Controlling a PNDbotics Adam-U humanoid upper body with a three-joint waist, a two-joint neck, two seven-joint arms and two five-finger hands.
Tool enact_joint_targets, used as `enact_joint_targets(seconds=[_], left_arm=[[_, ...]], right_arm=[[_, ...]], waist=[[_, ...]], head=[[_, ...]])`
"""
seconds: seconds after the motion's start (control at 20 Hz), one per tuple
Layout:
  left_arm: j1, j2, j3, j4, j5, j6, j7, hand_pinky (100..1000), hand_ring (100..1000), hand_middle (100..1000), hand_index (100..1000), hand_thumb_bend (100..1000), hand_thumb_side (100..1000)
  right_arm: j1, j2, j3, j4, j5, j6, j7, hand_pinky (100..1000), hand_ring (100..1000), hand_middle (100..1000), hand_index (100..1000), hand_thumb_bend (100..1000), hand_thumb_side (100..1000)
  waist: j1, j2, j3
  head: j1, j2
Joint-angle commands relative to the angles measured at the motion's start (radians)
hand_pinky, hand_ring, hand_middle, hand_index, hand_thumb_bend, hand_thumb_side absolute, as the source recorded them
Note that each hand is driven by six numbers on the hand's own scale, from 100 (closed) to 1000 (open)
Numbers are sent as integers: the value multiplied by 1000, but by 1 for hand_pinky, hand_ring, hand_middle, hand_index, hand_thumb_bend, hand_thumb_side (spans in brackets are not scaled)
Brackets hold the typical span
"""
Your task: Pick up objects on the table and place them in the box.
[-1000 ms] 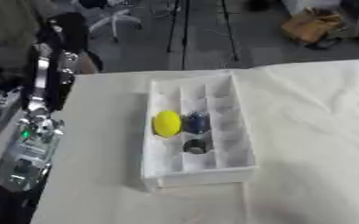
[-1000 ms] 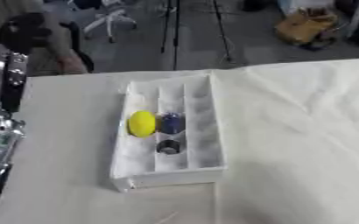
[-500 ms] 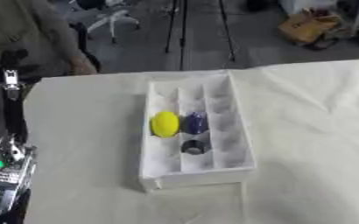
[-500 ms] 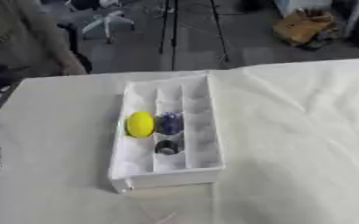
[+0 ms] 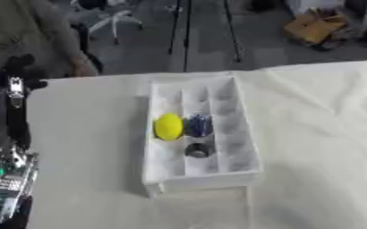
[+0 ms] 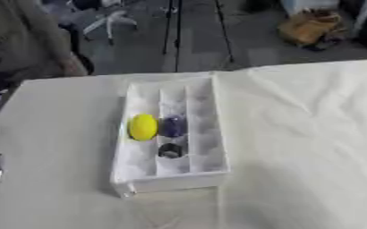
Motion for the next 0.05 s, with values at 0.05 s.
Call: enact_joint_targets(seconds=[0.05], left_arm=[[-1, 12, 12, -29, 1, -8, -5, 668, 684, 756, 803, 528, 962]], right_arm=[[-8, -22, -9, -25, 6, -4, -3, 674, 561, 663, 869, 315, 648]], waist=[[-8, -8, 5]], head=[[1, -11]])
